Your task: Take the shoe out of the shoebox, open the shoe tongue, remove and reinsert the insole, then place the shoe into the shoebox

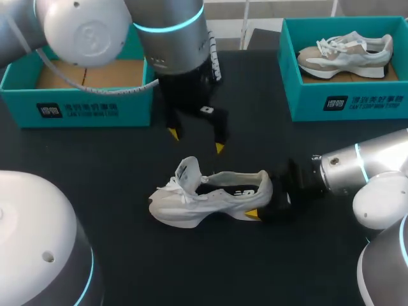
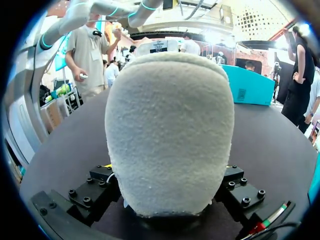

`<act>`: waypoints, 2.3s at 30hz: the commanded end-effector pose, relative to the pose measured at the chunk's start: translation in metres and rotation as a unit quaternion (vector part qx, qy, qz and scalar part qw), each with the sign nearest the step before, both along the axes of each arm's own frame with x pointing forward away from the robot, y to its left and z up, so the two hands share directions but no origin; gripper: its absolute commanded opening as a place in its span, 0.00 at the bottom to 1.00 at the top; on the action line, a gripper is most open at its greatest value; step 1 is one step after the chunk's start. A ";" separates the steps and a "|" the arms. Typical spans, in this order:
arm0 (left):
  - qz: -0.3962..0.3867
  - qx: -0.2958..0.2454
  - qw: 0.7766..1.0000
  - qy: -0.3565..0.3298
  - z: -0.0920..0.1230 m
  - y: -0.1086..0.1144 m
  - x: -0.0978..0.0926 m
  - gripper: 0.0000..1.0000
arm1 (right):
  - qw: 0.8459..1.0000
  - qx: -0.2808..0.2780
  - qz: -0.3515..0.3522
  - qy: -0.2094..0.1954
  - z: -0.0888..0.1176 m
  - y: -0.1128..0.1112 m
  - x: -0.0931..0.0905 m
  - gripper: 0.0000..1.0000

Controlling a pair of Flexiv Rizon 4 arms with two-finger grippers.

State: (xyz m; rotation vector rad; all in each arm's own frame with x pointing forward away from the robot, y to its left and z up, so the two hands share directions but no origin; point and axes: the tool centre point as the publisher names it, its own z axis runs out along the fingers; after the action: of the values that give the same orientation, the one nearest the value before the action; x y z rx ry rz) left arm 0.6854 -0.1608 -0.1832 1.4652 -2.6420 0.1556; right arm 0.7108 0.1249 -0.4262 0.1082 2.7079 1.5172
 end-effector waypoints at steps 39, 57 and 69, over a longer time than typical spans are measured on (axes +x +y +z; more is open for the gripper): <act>-0.418 -0.029 0.908 0.014 -0.095 -0.062 0.001 0.00 | 1.000 -0.002 -0.001 -0.001 -0.007 0.003 0.000 0.00; -0.473 -0.036 0.880 -0.016 -0.132 -0.074 0.003 0.00 | 1.000 -0.002 -0.001 -0.001 -0.007 0.003 0.000 0.00; -0.484 -0.032 0.875 0.010 -0.136 -0.075 0.002 0.00 | 1.000 -0.002 -0.001 -0.001 -0.007 0.003 0.000 0.00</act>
State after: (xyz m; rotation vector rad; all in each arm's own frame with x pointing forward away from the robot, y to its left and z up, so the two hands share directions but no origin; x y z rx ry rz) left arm 0.6868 -0.2344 -0.3187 0.0000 -2.9409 0.1226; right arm 0.7107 0.1250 -0.4262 0.1081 2.7079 1.5174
